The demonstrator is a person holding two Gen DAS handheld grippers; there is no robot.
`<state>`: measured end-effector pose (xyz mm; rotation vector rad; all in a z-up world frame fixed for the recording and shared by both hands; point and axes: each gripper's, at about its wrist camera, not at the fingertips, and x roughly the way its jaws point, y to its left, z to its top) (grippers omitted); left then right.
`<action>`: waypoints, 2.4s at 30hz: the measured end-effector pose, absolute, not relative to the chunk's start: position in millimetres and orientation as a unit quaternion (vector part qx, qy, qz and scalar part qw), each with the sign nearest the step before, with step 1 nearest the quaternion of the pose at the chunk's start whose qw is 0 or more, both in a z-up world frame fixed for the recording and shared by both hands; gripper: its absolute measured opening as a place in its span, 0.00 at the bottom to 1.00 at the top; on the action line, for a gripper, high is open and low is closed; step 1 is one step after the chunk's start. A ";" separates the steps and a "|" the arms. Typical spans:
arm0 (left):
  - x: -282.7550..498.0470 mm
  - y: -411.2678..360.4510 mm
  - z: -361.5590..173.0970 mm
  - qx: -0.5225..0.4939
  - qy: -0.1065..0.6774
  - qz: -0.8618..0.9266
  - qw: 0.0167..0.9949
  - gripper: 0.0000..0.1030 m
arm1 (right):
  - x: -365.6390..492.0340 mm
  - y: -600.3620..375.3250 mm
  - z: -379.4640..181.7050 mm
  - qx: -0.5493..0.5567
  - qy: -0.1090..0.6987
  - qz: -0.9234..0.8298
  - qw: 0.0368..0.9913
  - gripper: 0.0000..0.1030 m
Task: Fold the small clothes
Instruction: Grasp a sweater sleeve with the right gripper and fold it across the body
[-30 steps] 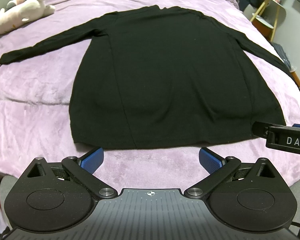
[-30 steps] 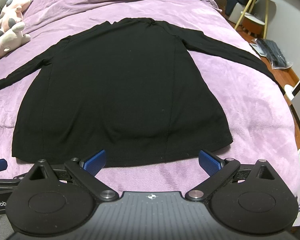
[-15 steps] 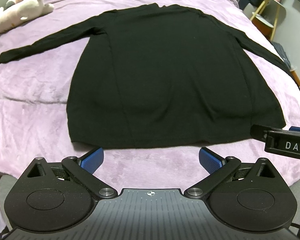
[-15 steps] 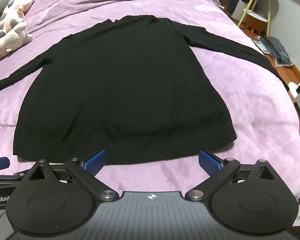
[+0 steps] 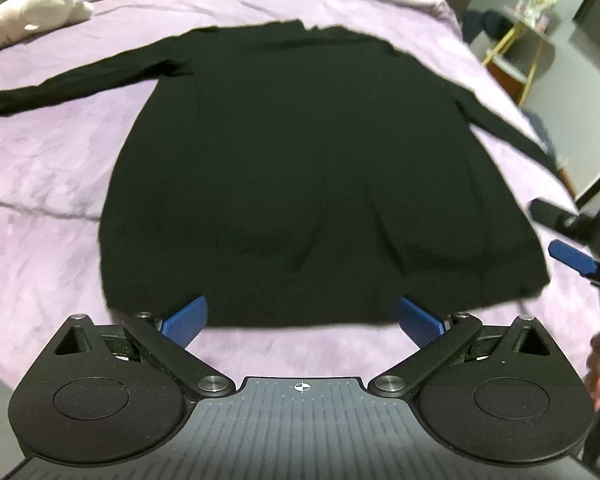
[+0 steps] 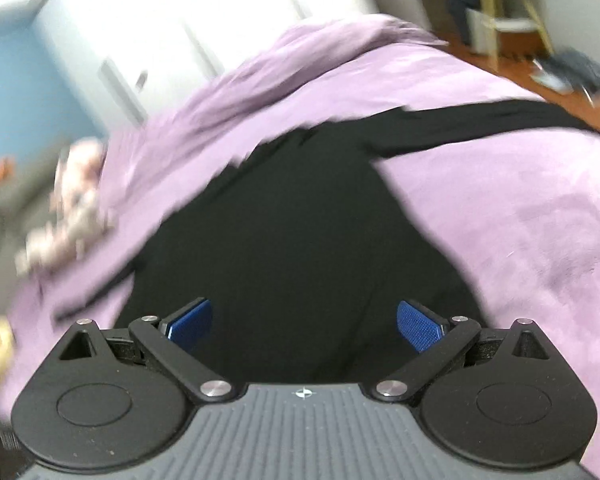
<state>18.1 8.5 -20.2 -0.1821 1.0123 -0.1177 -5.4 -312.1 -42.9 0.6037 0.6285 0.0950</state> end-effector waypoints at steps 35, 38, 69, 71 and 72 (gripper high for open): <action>95.9 46.4 -37.7 -0.146 0.473 0.022 0.868 0.99 | 175.9 -466.9 -34.0 0.263 0.180 -0.168 0.933 0.03; 99.1 50.9 -30.4 -0.144 0.461 0.022 0.875 0.99 | 180.9 -362.9 0.0 0.090 0.171 -0.017 0.981 0.03; 291.5 -7.6 -91.9 -0.293 0.507 -0.131 0.800 0.41 | 94.9 -309.2 -107.2 0.317 0.383 0.085 0.863 0.26; 292.1 -10.3 -95.7 -0.288 0.506 -0.136 0.802 0.40 | 97.9 -309.0 -106.9 0.322 0.381 0.082 0.863 0.26; 293.0 -11.2 -96.4 -0.285 0.506 -0.136 0.803 0.35 | 97.8 -308.3 -105.7 0.322 0.381 0.082 0.863 0.26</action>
